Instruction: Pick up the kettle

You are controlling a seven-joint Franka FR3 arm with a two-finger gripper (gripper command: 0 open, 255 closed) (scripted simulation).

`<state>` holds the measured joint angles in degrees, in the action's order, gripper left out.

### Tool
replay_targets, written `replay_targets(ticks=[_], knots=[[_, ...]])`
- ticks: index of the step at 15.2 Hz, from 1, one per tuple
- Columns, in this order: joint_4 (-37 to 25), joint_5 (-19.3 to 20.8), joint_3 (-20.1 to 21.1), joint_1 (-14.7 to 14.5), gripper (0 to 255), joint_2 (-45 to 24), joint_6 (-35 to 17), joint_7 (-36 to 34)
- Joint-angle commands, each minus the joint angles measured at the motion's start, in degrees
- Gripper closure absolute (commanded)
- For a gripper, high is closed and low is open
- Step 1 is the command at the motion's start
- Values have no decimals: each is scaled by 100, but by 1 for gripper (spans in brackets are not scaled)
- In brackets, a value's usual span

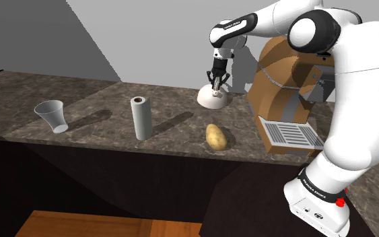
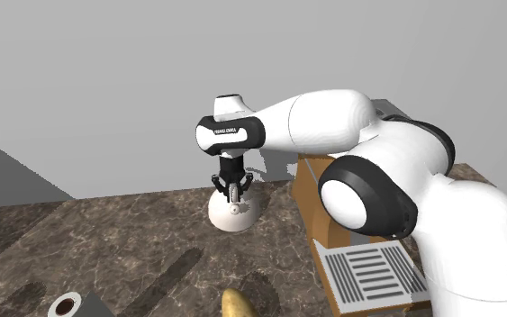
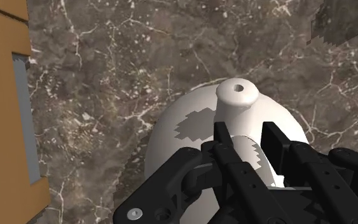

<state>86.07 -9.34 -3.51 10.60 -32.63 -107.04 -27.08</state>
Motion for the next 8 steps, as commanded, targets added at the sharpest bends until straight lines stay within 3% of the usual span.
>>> replay_targets(ticks=[1, 8], knots=[[3, 0, 0, 0, 255, -3, -4, 0], [-112, 12, -5, 3, 255, 72, 184, -23]])
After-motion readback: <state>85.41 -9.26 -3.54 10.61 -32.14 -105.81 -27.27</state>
